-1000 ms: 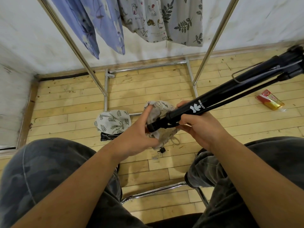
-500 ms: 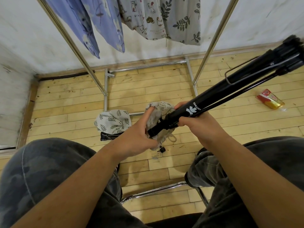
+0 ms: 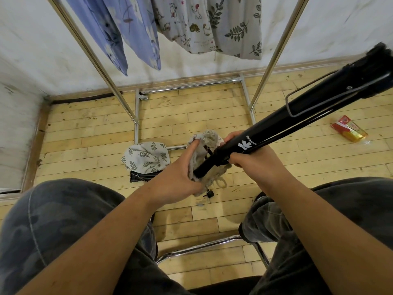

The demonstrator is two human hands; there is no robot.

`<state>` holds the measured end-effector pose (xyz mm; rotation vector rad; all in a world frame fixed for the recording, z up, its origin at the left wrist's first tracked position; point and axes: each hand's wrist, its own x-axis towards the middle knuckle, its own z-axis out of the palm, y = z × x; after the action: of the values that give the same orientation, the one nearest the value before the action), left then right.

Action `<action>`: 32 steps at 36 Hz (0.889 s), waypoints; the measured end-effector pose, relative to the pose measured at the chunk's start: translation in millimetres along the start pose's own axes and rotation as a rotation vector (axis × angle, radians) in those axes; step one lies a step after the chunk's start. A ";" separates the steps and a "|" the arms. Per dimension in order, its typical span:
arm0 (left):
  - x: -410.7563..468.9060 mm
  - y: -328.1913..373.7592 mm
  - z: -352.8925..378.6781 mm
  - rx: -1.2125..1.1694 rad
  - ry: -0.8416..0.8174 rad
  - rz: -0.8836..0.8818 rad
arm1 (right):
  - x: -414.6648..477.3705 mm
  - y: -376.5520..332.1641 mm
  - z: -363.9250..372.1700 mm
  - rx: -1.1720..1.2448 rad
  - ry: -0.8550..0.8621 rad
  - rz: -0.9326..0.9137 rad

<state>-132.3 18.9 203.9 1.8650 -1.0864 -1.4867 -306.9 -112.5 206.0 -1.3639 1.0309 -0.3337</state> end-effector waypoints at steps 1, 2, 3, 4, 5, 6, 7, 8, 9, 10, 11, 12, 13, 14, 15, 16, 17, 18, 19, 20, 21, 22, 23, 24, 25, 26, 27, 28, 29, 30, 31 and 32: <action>0.2 -0.7 -0.1 0.014 0.001 -0.005 | -0.2 -0.4 -0.2 0.003 0.005 -0.007; 0.3 -1.3 -0.1 0.024 -0.001 -0.008 | -0.6 -0.8 -0.4 0.001 0.011 -0.015; 0.3 -1.7 -0.1 0.028 -0.002 -0.010 | -0.8 -1.2 -0.4 -0.003 0.015 -0.024; 0.5 -2.2 0.1 0.030 0.000 -0.009 | -1.2 -1.6 -0.1 -0.006 0.018 -0.028; 0.6 -2.8 0.0 0.032 0.000 -0.011 | -1.3 -1.5 0.3 -0.010 0.019 -0.030; 0.8 -3.0 0.0 0.032 0.001 -0.011 | -1.4 -1.3 0.5 -0.017 0.020 -0.029; 0.7 -3.1 -0.1 0.032 0.002 -0.014 | -1.2 -0.8 0.7 -0.024 0.021 -0.028; 0.6 -3.1 -0.2 0.031 0.003 -0.016 | -1.5 -1.0 0.7 -0.029 0.021 -0.029; -0.1 -2.7 -0.6 0.031 -0.001 -0.020 | -1.9 -1.4 0.7 -0.033 0.020 -0.031; -0.4 -2.4 -0.9 0.034 -0.008 -0.021 | -2.5 -1.9 0.6 -0.037 0.016 -0.033; -0.9 -2.2 -1.1 0.033 -0.016 -0.021 | -2.8 -2.3 0.5 -0.041 0.011 -0.034; -0.6 -2.9 -0.8 0.029 -0.023 -0.019 | -3.0 -2.6 0.1 -0.044 0.006 -0.032; -0.4 -3.5 -0.6 0.025 -0.031 -0.018 | -3.1 -2.6 -0.4 -0.046 0.003 -0.030; -0.4 -3.9 -0.5 0.021 -0.036 -0.017 | -3.3 -2.8 -0.4 -0.047 0.002 -0.028; -0.6 -3.9 -0.5 0.018 -0.038 -0.019 | -3.1 -2.5 -0.4 -0.048 0.003 -0.028; -0.5 -4.2 -0.4 0.019 -0.036 -0.020 | -3.1 -2.5 -0.4 -0.046 0.004 -0.029; -0.9 -4.1 -0.2 0.020 -0.034 -0.018 | -2.7 -1.9 -0.2 -0.042 0.004 -0.028; -1.2 -3.8 -0.2 0.021 -0.034 -0.013 | -2.1 -1.6 -0.1 -0.037 0.001 -0.027; -1.4 -3.3 0.1 0.022 -0.034 -0.008 | -1.6 -0.8 0.1 -0.033 -0.004 -0.024; -1.5 -3.1 0.3 0.023 -0.034 -0.006 | -1.0 -0.3 0.5 -0.026 -0.012 -0.016; -2.1 -2.0 0.5 0.025 -0.034 -0.007 | -0.4 0.5 0.8 -0.017 -0.021 -0.005; -2.8 -0.7 0.5 0.027 -0.035 -0.010 | 0.0 1.2 1.2 -0.008 -0.031 0.006; -3.4 -0.1 0.4 0.031 -0.036 -0.010 | 0.1 2.0 1.4 -0.001 -0.038 0.012; -3.7 0.1 0.3 0.032 -0.038 -0.007 | 0.0 2.3 1.5 0.004 -0.041 0.014; -4.0 0.0 0.2 0.030 -0.041 -0.004 | -0.2 2.4 1.4 0.006 -0.042 0.013; -4.1 -0.2 0.2 0.027 -0.044 -0.004 | -0.3 2.5 1.3 0.003 -0.042 0.010; -4.1 -0.4 0.0 0.021 -0.044 -0.005 | -0.3 2.6 1.1 -0.005 -0.040 0.003; -3.6 -0.6 0.1 0.012 -0.043 -0.010 | 0.0 2.8 1.0 -0.015 -0.039 -0.007; -3.1 -0.9 0.2 0.002 -0.038 -0.017 | 0.0 3.3 0.9 -0.027 -0.039 -0.019; -2.5 -1.3 0.2 -0.005 -0.030 -0.024 | 0.3 3.8 0.9 -0.041 -0.040 -0.034; -2.2 -1.1 0.3 -0.011 -0.024 -0.027 | 0.4 4.4 0.9 -0.060 -0.044 -0.053; -2.1 -0.5 0.4 -0.017 -0.021 -0.026 | 0.5 5.0 1.2 -0.084 -0.052 -0.073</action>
<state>-132.7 21.0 204.6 1.8622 -1.0597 -1.5287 -307.5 -110.9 201.1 -1.4806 0.9630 -0.3104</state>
